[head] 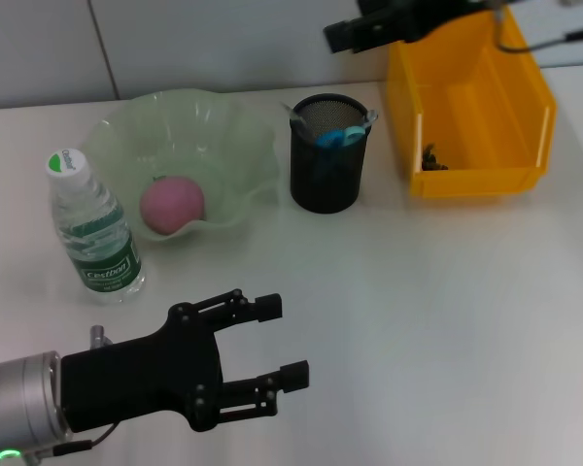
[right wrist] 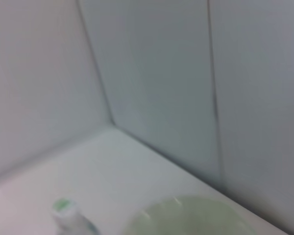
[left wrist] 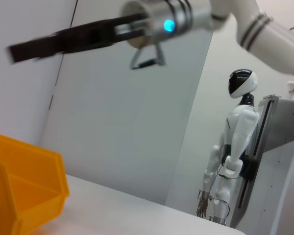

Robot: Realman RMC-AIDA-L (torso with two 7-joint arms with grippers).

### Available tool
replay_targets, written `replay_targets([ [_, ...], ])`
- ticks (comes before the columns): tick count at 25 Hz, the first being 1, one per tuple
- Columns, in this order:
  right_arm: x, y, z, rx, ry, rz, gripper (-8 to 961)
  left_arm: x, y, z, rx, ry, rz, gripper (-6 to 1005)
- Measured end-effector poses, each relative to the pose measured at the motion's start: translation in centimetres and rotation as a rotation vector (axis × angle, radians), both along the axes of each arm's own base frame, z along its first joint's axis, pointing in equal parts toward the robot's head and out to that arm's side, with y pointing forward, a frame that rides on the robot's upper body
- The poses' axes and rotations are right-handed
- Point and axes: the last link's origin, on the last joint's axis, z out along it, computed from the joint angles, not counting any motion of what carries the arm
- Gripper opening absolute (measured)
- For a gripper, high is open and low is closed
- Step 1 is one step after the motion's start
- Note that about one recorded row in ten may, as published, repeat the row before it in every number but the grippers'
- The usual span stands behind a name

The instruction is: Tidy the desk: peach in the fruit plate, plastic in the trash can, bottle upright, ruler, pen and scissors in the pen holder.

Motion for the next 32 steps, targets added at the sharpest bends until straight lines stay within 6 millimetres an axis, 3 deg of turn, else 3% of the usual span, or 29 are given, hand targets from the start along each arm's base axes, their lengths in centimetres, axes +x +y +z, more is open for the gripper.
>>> replay_targets([
  [1,0.9,-0.6,0.3,-0.005,0.059,0.008,734,0.0,0.0,0.0,0.0,0.0,0.0,797],
  [2,3.1,-1.9,0.6,-0.019,0.157,0.02,741,-0.2,0.8,0.5,-0.001,0.017,-0.003,797],
  [3,3.1,-1.9,0.6,-0.019,0.157,0.02,748,-0.2,0.8,0.5,-0.001,0.017,-0.003,797],
  [6,5.9,-3.7,0.1,-0.057,0.271,0.043,768,-0.2,1.1,0.8,-0.005,0.018,-0.004,797],
  [7,7.6,-4.6,-0.5,-0.078,0.305,0.024,775,-0.2,2.0,1.4,-0.015,0.022,0.005,797],
  [8,7.6,-4.6,-0.5,-0.078,0.305,0.024,782,-0.2,2.0,1.4,-0.015,0.022,0.005,797],
  [11,10.7,-6.2,-2.2,-0.121,0.329,0.011,802,-0.2,2.6,1.8,-0.017,0.027,0.007,797],
  [12,12.5,-7.6,-3.4,-0.153,0.334,0.04,805,-0.3,2.8,2.0,-0.018,0.033,0.007,797],
  [13,12.5,-7.6,-3.4,-0.153,0.334,0.04,808,-0.3,2.8,2.0,-0.018,0.033,0.007,797],
  [17,16.0,-10.6,-5.1,-0.22,0.365,0.089,820,-0.8,3.1,2.0,-0.027,0.066,0.015,797],
  [22,17.4,-11.9,-6.4,-0.278,0.309,0.088,826,-0.9,3.3,1.5,-0.061,0.09,0.014,797],
  [32,17.5,-12.6,-8.8,-0.267,0.277,0.138,825,-1.4,3.2,1.8,-0.12,0.117,0.026,797],
])
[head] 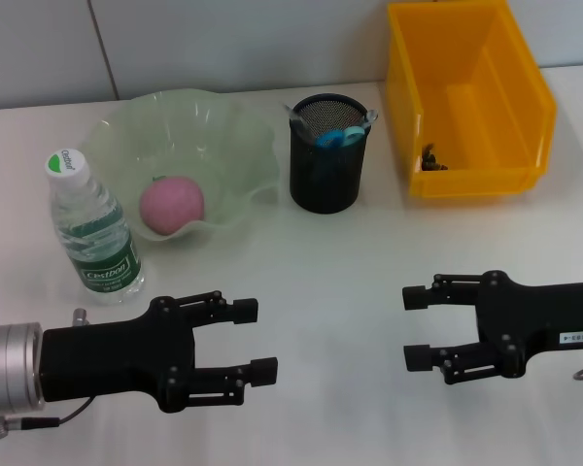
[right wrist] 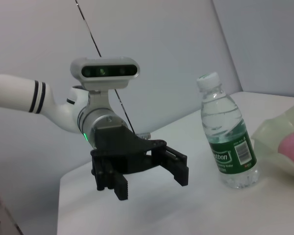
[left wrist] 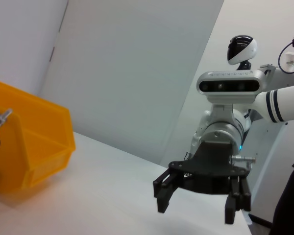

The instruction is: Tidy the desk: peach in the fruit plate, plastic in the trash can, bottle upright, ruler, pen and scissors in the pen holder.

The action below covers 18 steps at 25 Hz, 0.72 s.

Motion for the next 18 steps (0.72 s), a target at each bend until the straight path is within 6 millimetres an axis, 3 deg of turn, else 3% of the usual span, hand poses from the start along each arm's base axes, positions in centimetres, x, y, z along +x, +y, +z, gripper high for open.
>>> replay_targets([
  [18,-0.03,-0.1,0.02,0.0,0.012,-0.001,826,-0.4,-0.42,0.62,-0.009,-0.013,0.007,797],
])
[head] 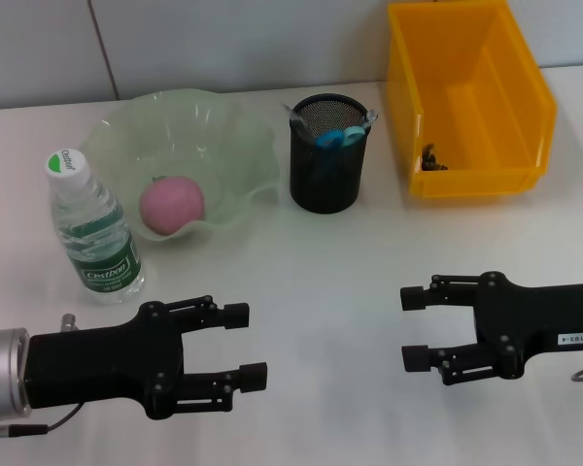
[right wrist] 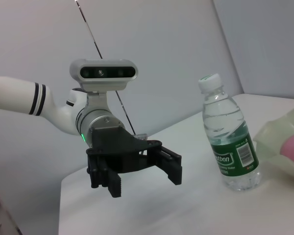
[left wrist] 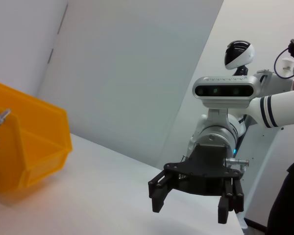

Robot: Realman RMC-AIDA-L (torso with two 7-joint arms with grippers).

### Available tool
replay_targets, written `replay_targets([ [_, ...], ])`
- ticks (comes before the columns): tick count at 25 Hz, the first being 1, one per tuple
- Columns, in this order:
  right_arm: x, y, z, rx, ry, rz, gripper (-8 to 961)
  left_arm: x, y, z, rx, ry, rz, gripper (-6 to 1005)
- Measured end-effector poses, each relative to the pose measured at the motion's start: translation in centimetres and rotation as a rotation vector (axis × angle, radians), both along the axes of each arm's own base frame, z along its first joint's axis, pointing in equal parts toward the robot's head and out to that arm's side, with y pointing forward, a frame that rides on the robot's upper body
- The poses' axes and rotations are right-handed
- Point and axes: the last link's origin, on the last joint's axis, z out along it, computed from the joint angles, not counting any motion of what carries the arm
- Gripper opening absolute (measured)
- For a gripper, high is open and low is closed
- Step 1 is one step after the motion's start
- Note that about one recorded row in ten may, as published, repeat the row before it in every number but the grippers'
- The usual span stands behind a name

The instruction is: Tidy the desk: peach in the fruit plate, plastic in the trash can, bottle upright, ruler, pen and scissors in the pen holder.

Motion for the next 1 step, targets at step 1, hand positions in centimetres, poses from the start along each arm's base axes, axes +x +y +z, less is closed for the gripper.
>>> replay_targets([
  [1,0.04,0.0,0.05,0.002,0.0,-0.001,826,-0.01,-0.01,0.03,0.0,0.0,-0.001,797],
])
